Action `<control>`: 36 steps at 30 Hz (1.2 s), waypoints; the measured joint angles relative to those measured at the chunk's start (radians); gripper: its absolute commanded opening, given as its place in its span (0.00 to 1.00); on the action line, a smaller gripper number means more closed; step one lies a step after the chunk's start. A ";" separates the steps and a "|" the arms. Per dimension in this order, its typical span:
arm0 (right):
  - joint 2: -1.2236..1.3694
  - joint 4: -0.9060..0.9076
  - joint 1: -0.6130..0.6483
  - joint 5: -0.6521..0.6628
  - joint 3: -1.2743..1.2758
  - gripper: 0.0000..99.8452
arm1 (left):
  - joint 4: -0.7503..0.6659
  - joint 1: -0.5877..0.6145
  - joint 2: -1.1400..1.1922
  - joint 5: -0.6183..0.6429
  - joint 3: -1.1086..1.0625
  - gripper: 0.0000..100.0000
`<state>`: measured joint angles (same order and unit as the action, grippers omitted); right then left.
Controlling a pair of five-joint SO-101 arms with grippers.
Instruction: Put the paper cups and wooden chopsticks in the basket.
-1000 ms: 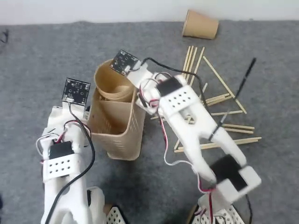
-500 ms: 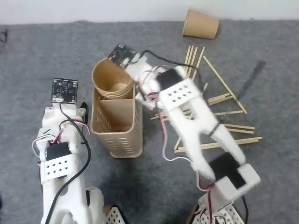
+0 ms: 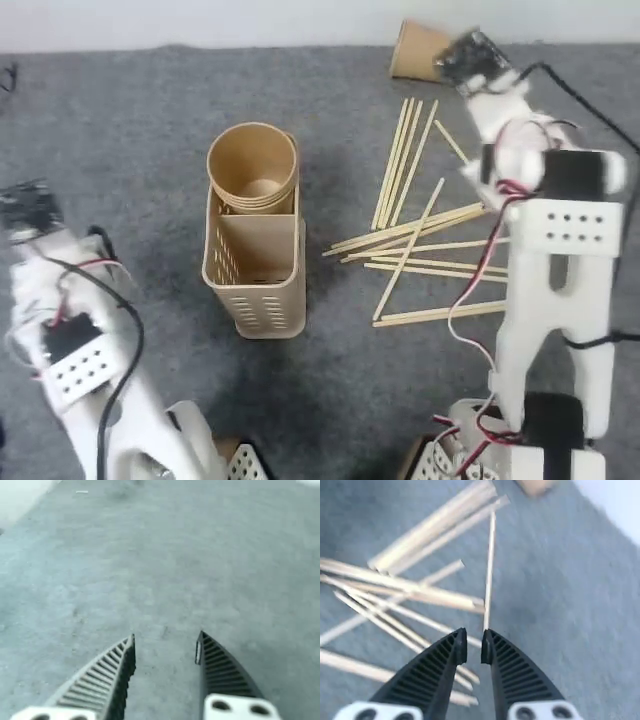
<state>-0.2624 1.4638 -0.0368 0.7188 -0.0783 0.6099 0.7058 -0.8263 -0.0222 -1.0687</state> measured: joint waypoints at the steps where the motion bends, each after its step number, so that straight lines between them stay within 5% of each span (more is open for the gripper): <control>1: 0.000 0.005 -0.014 0.043 0.035 0.07 | 0.040 0.003 0.000 0.017 0.043 0.19; 6: -0.034 -0.003 -0.058 0.282 0.290 0.07 | 0.265 -0.049 0.000 0.054 0.301 0.19; 13: -0.285 -0.212 -0.092 0.597 0.796 0.07 | 0.532 -0.302 -0.002 0.057 0.482 0.19; 23: -0.741 -0.465 0.054 0.663 1.346 0.22 | 0.789 -0.361 -0.002 0.032 0.499 0.19; 36: -0.548 -0.563 0.130 0.643 1.369 0.17 | 0.545 -0.218 -0.002 0.032 0.247 0.19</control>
<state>-0.8101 0.9007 0.0936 1.3617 1.2904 1.1546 0.4879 -0.8278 0.0100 -0.8216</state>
